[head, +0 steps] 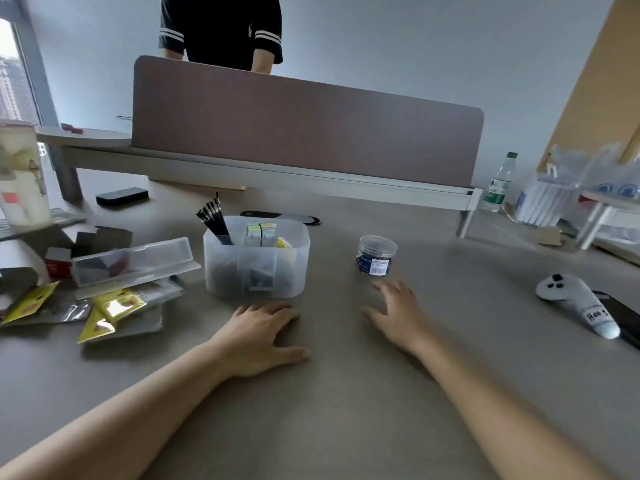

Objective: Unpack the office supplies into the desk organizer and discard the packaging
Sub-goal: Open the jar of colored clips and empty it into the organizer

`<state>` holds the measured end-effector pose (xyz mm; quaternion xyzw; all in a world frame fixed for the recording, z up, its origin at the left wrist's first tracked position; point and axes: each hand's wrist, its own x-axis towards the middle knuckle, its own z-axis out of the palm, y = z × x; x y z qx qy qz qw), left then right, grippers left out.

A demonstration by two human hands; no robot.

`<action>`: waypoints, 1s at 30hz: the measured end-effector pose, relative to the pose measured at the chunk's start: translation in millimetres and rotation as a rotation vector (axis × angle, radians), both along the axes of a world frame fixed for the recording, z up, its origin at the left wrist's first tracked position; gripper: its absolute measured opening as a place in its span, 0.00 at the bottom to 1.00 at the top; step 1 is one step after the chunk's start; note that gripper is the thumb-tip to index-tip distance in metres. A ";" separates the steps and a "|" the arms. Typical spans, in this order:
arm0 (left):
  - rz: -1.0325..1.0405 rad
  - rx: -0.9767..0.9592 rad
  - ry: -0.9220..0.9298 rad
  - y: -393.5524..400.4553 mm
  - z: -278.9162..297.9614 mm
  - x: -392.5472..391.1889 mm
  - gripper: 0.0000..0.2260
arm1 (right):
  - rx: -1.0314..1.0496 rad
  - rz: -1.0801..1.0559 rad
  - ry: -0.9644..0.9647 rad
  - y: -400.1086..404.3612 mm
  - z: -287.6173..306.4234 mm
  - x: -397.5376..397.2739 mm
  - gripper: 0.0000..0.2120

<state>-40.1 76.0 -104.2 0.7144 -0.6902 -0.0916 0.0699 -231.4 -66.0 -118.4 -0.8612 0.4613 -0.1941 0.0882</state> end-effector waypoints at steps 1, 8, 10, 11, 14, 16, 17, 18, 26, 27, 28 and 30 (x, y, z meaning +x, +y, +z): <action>-0.001 -0.009 -0.007 -1.2 -1.3 0.2 0.49 | -0.034 -0.032 -0.054 -10.9 4.1 2.0 0.26; -0.004 -0.045 -0.021 -5.8 -5.9 4.0 0.59 | 0.040 -0.176 -0.192 -59.3 21.4 25.6 0.35; -0.003 -0.044 -0.031 -7.3 -7.8 5.7 0.59 | 0.095 -0.189 -0.204 -64.8 19.3 29.0 0.35; -0.001 -0.042 -0.030 -8.0 -8.0 5.1 0.58 | 0.112 -0.192 -0.223 -65.9 18.5 29.9 0.35; -0.002 -0.069 -0.021 -9.0 -8.8 3.9 0.48 | 0.100 -0.164 -0.361 -65.4 16.1 33.8 0.30; -0.005 -0.072 -0.011 -8.6 -9.0 4.1 0.47 | 0.079 -0.154 -0.441 -60.1 16.5 35.0 0.27; -0.007 -0.067 -0.007 -8.2 -9.5 4.4 0.47 | 0.071 -0.153 -0.471 -56.5 16.6 34.5 0.26; -0.007 -0.063 0.002 -7.9 -9.7 4.4 0.47 | 0.065 -0.145 -0.494 -52.5 17.1 33.4 0.26; 0.075 -0.186 0.348 -2.5 0.2 -1.1 0.45 | 0.311 0.160 -0.578 25.4 32.3 17.4 0.38; 0.072 -0.215 0.388 -1.6 2.1 -3.6 0.44 | 0.340 0.205 -0.572 36.9 34.2 18.1 0.38; 0.059 -0.231 0.419 -0.7 3.4 -6.2 0.44 | 0.363 0.243 -0.576 47.2 35.8 19.7 0.38; 0.037 -0.239 0.494 1.1 4.3 -9.8 0.44 | 0.408 0.309 -0.587 63.2 37.7 25.8 0.38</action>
